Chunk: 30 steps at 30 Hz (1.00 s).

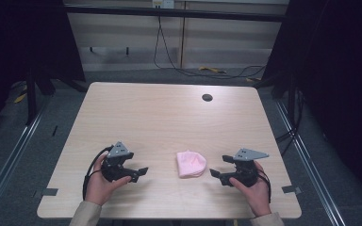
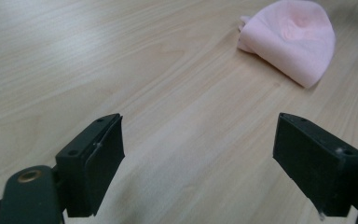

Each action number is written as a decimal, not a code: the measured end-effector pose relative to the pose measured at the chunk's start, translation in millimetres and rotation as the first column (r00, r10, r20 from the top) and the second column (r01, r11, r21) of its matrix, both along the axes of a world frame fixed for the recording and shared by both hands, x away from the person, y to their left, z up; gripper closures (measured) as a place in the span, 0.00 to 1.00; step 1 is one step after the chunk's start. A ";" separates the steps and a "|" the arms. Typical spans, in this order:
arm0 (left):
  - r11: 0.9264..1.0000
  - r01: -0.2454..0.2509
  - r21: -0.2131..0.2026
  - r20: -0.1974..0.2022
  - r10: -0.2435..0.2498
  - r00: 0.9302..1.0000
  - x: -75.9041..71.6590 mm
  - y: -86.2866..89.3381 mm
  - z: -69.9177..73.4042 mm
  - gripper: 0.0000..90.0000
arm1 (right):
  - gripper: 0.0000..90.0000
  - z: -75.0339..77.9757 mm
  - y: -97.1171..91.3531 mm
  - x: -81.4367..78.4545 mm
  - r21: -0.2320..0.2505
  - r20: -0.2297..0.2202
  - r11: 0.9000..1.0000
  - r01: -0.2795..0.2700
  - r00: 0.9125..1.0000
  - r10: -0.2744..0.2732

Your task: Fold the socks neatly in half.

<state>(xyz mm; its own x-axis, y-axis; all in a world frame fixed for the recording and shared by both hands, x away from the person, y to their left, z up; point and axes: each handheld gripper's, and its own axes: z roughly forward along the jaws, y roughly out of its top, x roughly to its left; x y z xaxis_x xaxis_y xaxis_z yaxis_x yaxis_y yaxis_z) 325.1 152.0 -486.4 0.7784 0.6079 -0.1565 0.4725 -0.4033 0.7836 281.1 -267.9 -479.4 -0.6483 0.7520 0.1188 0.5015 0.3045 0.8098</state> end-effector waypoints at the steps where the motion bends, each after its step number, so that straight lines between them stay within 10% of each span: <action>1: 1.000 0.002 -0.007 -0.004 -0.002 1.000 -0.3 1.1 -0.1 0.17 | 0.22 -0.6 -0.7 -0.2 -0.002 -0.004 1.000 -0.003 1.000 0.003; 30: 0.999 -0.048 0.005 -0.013 0.048 0.999 -6.8 41.5 -12.2 0.17 | 0.20 -6.5 -23.7 -10.7 -0.059 -0.029 0.998 -0.036 0.999 0.034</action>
